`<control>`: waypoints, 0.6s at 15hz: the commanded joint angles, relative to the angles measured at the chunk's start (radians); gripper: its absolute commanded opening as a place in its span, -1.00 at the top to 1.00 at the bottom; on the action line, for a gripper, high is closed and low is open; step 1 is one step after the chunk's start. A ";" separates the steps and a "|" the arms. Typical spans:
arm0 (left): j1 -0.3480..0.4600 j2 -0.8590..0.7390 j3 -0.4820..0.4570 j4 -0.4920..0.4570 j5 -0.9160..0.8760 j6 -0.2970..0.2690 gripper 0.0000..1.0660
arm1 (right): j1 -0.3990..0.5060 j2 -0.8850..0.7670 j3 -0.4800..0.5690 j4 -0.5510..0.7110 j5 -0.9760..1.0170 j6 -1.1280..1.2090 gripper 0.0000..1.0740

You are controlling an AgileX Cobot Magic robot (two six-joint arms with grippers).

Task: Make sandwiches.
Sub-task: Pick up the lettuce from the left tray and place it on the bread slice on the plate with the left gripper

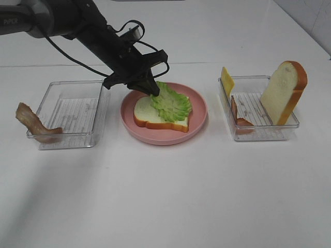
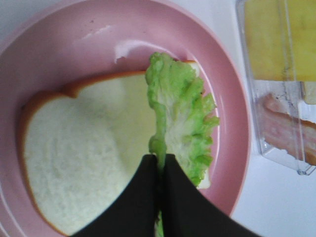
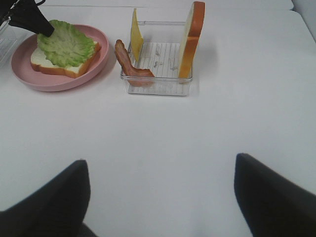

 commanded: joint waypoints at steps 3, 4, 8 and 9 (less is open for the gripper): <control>0.001 -0.011 -0.001 0.056 -0.006 -0.072 0.93 | -0.006 -0.013 -0.001 -0.001 -0.009 -0.004 -0.42; 0.001 -0.011 -0.001 0.056 -0.006 -0.072 0.81 | -0.006 -0.013 -0.001 -0.001 -0.009 -0.004 -0.42; 0.001 -0.011 -0.018 0.056 0.024 -0.065 -0.34 | -0.006 -0.013 -0.001 -0.001 -0.009 -0.004 -0.42; 0.001 -0.011 -0.044 0.067 0.050 -0.057 -0.60 | -0.006 -0.013 -0.001 -0.001 -0.009 -0.004 -0.42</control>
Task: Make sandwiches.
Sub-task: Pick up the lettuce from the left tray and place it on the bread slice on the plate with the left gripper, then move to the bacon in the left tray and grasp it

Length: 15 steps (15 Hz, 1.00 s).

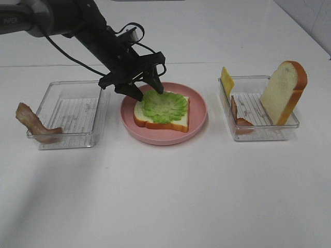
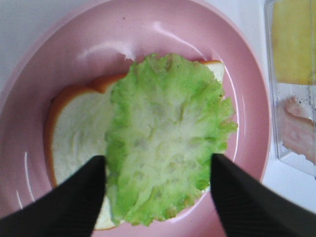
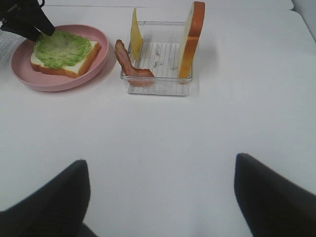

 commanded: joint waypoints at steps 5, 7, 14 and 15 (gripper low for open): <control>0.001 -0.011 -0.259 0.236 0.273 -0.009 -0.49 | -0.006 -0.013 -0.001 -0.001 -0.009 -0.004 -0.42; 0.001 -0.018 -0.347 0.352 0.339 -0.051 -0.37 | -0.006 -0.013 -0.001 -0.001 -0.009 -0.004 -0.42; 0.090 -0.242 -0.227 0.492 0.339 -0.132 -0.37 | -0.006 -0.013 -0.001 -0.001 -0.009 -0.004 -0.42; 0.110 -0.294 -0.166 0.492 0.339 -0.135 -0.37 | -0.006 -0.013 -0.001 0.000 -0.009 -0.004 -0.42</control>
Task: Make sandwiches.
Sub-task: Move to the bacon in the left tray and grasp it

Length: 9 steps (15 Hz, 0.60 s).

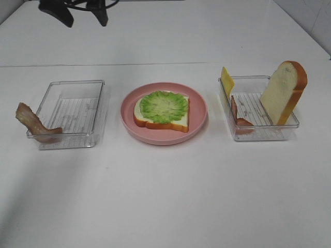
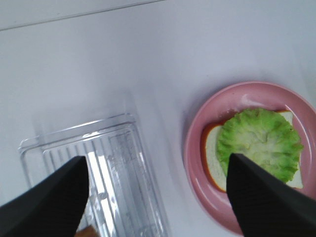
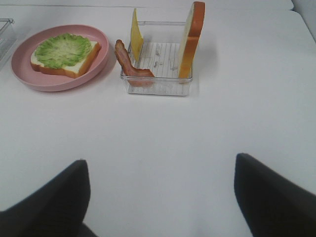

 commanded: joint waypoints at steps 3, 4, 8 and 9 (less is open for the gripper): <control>0.094 -0.294 0.328 0.044 0.076 -0.070 -0.37 | -0.006 -0.013 -0.001 0.000 -0.009 -0.004 -0.42; 0.112 -0.344 0.386 0.067 0.076 -0.082 -0.37 | -0.006 -0.013 -0.001 0.000 -0.009 -0.004 -0.42; 0.176 -0.493 0.592 0.093 0.076 -0.088 -0.37 | -0.006 -0.013 -0.001 0.000 -0.009 -0.004 -0.42; 0.192 -0.523 0.654 0.093 0.076 -0.084 -0.37 | -0.006 -0.013 -0.001 0.000 -0.009 -0.004 -0.42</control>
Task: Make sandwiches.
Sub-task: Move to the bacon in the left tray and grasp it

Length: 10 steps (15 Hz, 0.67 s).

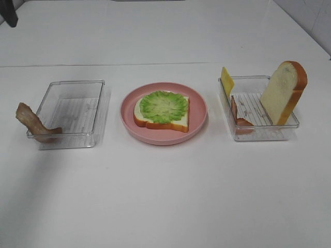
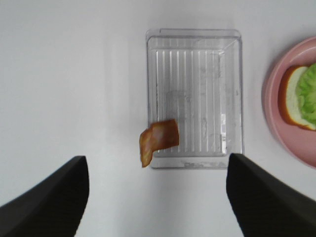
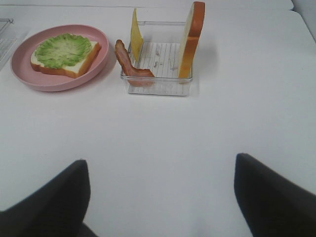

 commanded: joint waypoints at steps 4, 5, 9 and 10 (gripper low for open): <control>0.018 -0.023 0.229 0.034 0.035 -0.028 -0.37 | -0.006 -0.013 -0.001 0.000 -0.009 -0.004 -0.42; 0.018 0.002 0.235 0.034 0.002 -0.028 -0.37 | -0.006 -0.013 -0.001 0.000 -0.009 -0.004 -0.42; 0.018 0.145 0.237 0.010 -0.128 -0.028 -0.37 | -0.006 -0.013 -0.001 0.000 -0.009 -0.004 -0.42; 0.018 0.160 0.237 0.001 -0.139 -0.028 -0.37 | -0.006 -0.013 -0.001 0.000 -0.009 -0.004 -0.42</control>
